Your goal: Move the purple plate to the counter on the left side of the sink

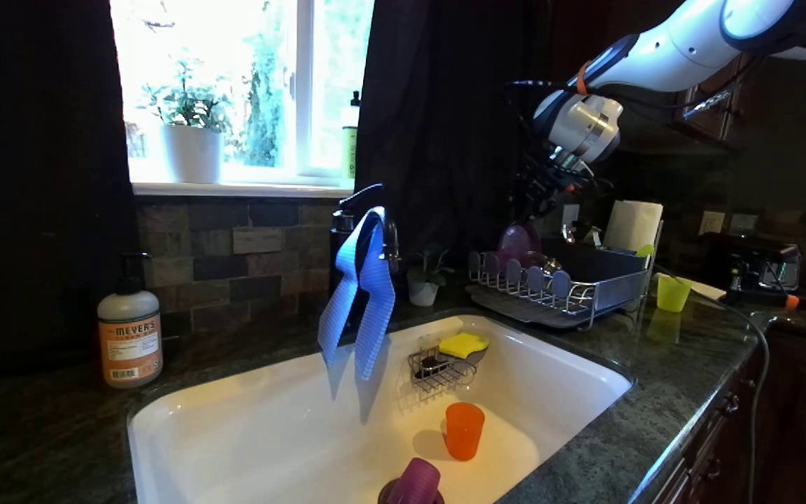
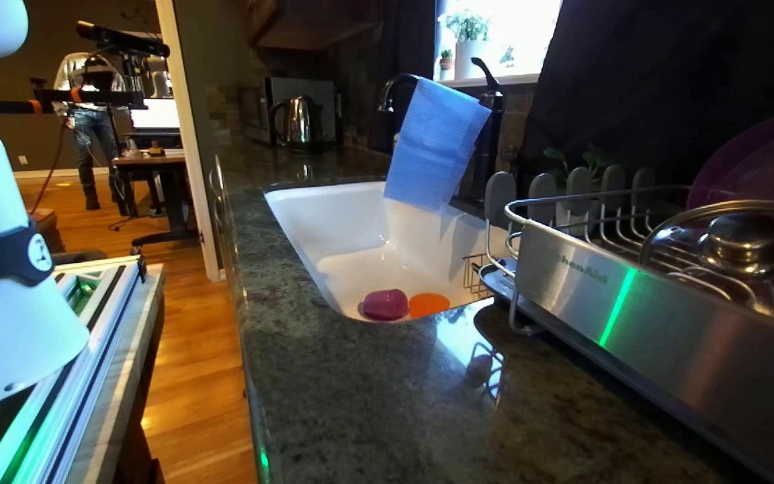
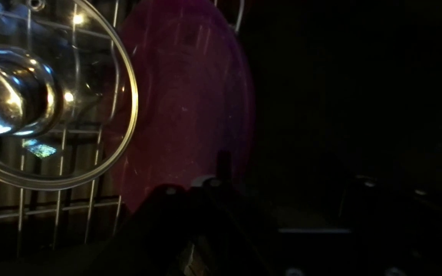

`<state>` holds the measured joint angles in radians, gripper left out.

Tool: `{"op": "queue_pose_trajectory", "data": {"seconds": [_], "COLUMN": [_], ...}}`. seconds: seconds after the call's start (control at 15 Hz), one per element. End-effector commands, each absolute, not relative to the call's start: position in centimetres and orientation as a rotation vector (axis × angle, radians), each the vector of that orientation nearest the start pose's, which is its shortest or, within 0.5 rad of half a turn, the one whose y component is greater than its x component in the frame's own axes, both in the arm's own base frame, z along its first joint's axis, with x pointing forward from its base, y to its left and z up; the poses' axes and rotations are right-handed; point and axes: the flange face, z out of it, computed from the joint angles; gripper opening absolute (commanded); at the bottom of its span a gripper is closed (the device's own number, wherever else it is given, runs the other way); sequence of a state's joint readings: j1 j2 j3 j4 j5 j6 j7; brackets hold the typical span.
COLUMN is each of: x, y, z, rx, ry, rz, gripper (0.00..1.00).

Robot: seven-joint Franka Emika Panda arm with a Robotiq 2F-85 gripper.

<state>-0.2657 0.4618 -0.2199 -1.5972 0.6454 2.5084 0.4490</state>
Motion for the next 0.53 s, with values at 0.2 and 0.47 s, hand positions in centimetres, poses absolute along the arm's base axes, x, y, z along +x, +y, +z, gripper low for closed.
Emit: {"op": "queue_pose_trajectory", "data": {"seconds": [0.2, 0.47], "x": [65.05, 64.60], "y": [-32.56, -31.83], "z": [41.17, 42.08], "rx": [-2.090, -2.103], "ry": [1.675, 1.642], "rz": [-0.587, -0.551], "gripper": [0.08, 0.01]}}
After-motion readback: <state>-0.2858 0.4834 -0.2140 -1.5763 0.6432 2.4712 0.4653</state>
